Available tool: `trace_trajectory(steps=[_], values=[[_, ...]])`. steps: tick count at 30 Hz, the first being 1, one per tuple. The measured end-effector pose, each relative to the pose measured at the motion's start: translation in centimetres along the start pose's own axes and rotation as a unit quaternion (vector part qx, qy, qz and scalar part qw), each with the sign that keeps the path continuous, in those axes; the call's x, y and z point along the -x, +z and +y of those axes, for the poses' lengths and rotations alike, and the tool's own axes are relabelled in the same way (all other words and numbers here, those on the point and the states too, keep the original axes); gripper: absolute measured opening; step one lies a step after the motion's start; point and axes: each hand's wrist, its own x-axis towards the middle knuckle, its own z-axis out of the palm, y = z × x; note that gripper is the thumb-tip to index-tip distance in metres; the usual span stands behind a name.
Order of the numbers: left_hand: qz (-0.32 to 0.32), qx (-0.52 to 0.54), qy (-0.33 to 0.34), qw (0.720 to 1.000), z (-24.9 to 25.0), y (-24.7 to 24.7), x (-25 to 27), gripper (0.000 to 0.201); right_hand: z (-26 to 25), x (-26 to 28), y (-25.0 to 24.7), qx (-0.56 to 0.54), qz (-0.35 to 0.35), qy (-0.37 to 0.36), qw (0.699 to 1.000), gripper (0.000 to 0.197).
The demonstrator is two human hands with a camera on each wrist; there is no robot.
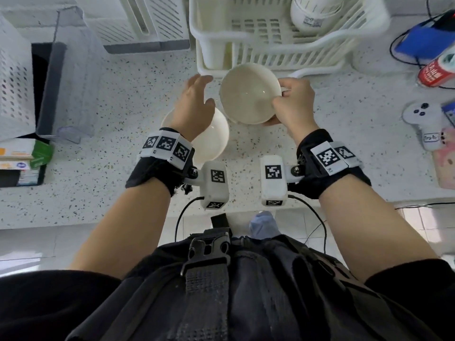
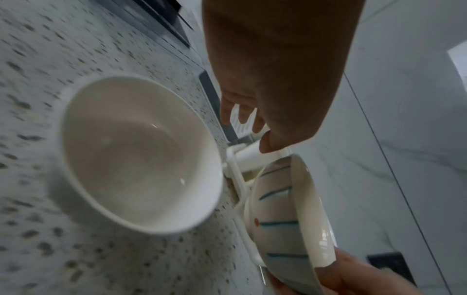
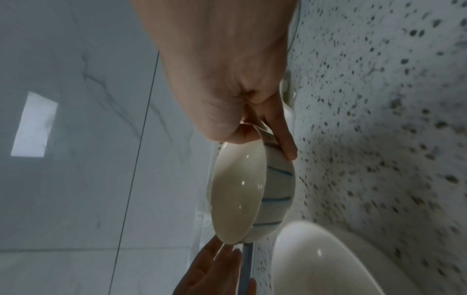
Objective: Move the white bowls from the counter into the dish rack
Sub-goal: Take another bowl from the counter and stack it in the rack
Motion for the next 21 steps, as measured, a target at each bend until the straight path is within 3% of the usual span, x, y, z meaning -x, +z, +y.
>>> trace_trajectory(steps=[8,12,21], values=[[-0.015,-0.004,0.038,0.999,8.4,4.4,-5.2,0.053,-0.2,-5.5,-7.9,-0.057,0.056,-0.011,0.997,0.043],[-0.021,-0.014,0.043,0.999,12.3,7.0,-8.2,0.052,-0.3,-9.9,-11.7,-0.057,0.091,-0.051,0.993,0.04],[-0.036,-0.061,-0.011,0.997,15.7,11.3,-14.3,0.055,-1.8,-17.6,-16.0,-0.111,0.084,-0.078,0.987,0.043]])
